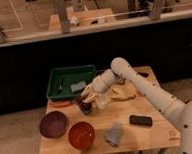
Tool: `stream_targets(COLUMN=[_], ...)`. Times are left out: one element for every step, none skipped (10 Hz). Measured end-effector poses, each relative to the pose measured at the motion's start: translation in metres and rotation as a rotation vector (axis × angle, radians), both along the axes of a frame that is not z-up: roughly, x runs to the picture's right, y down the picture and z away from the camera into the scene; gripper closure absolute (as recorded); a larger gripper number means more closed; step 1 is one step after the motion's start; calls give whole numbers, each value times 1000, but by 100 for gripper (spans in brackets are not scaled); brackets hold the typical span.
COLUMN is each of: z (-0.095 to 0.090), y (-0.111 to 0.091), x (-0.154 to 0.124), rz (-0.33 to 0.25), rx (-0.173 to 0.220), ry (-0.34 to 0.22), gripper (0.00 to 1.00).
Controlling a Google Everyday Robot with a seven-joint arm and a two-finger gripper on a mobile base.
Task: Place grapes in plastic cup
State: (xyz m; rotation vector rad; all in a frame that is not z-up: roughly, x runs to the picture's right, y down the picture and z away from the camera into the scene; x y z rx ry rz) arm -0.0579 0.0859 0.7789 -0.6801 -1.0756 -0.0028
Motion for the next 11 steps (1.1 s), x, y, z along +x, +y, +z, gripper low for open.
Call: stream_targets(z=[1,2,3,3,3,3,2,1,1,0,-1], y=[0,1,2,2,2,1,1,0,0,-1,-2], x=[1,3,5,7,9,10,11,11,12,12,12], rz=[5,11,18,28,35,41,47,51,55,58,62], rx=[-3,-6,-8,-8,-7,-4,-2,-1,0,2,4], ry=[2,4,6,4,2,-2,-7,-10,-11,-14,-16], gripper=[67,55,47,36,27,21,20,20,20,20,20])
